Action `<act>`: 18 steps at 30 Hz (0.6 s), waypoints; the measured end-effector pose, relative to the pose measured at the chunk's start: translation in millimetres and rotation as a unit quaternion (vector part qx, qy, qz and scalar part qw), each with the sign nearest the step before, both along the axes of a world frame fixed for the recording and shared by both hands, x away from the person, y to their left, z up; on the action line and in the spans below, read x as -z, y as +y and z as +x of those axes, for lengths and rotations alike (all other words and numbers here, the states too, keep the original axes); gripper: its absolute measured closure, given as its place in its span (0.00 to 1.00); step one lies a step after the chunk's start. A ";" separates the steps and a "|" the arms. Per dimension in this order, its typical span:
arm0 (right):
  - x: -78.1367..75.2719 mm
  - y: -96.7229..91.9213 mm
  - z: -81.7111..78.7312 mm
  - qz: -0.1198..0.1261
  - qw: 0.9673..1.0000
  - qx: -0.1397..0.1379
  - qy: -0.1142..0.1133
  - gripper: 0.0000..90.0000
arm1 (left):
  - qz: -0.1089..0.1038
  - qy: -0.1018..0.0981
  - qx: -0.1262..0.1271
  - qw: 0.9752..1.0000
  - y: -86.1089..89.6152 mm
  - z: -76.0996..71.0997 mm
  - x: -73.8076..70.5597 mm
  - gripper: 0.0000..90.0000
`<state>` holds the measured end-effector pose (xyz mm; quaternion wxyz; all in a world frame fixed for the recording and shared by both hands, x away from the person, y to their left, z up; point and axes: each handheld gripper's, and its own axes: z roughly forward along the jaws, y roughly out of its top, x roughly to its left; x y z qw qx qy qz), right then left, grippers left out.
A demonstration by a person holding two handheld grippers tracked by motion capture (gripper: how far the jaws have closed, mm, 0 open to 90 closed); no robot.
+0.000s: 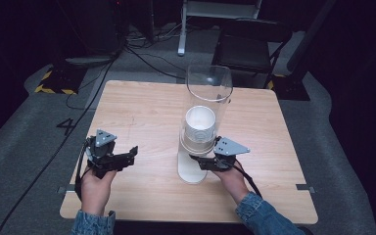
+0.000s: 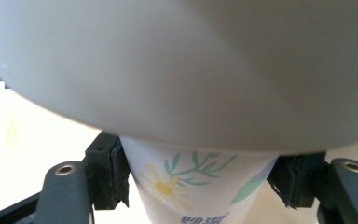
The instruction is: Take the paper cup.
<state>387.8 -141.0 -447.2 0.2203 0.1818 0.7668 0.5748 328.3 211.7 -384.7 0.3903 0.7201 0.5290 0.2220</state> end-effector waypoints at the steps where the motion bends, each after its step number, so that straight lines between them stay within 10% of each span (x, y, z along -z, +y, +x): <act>1: 0.0 0.1 -0.1 0.000 1.000 0.000 0.000 0.36 | 0.000 0.000 0.000 1.000 0.1 -0.1 -0.2 0.17; 18: 2.6 2.6 -2.7 0.020 0.999 -0.006 0.032 0.36 | 0.003 0.001 0.003 1.000 -1.4 0.7 0.5 0.17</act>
